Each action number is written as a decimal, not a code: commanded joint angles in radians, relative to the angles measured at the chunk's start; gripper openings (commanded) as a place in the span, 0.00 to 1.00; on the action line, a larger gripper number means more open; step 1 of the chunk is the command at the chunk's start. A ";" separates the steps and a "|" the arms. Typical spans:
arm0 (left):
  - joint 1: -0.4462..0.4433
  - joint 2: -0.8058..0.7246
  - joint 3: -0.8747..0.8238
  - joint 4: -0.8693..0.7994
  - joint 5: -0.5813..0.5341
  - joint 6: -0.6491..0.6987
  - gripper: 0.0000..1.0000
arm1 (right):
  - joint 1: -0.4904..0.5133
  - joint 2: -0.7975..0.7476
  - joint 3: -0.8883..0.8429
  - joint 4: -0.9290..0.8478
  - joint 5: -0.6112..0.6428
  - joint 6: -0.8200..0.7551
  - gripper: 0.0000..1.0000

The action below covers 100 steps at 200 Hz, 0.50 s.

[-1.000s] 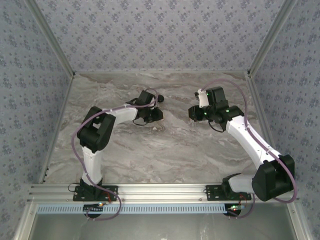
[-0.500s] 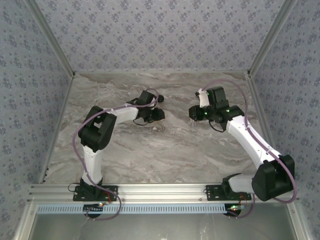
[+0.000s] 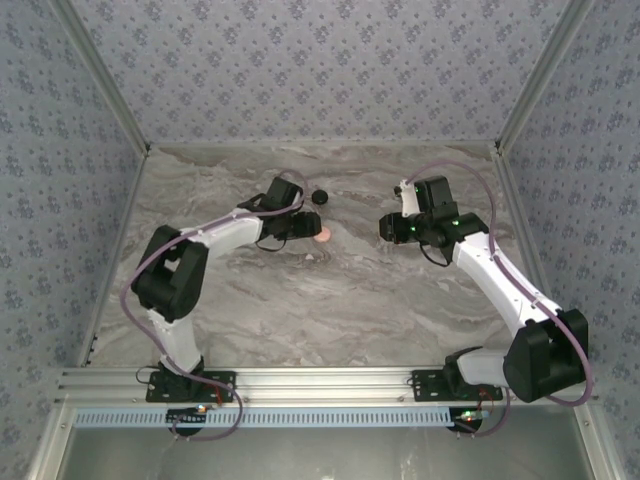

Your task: Insert wireless bluetooth earbuds into charging case

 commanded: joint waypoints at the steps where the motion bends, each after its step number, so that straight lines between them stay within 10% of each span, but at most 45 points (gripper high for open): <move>1: 0.003 -0.107 -0.026 -0.051 -0.111 0.061 0.67 | -0.008 -0.021 -0.025 -0.015 0.114 0.003 0.37; 100: 0.004 -0.395 -0.217 -0.086 -0.436 0.175 0.74 | -0.035 -0.052 -0.141 0.055 0.478 -0.014 0.49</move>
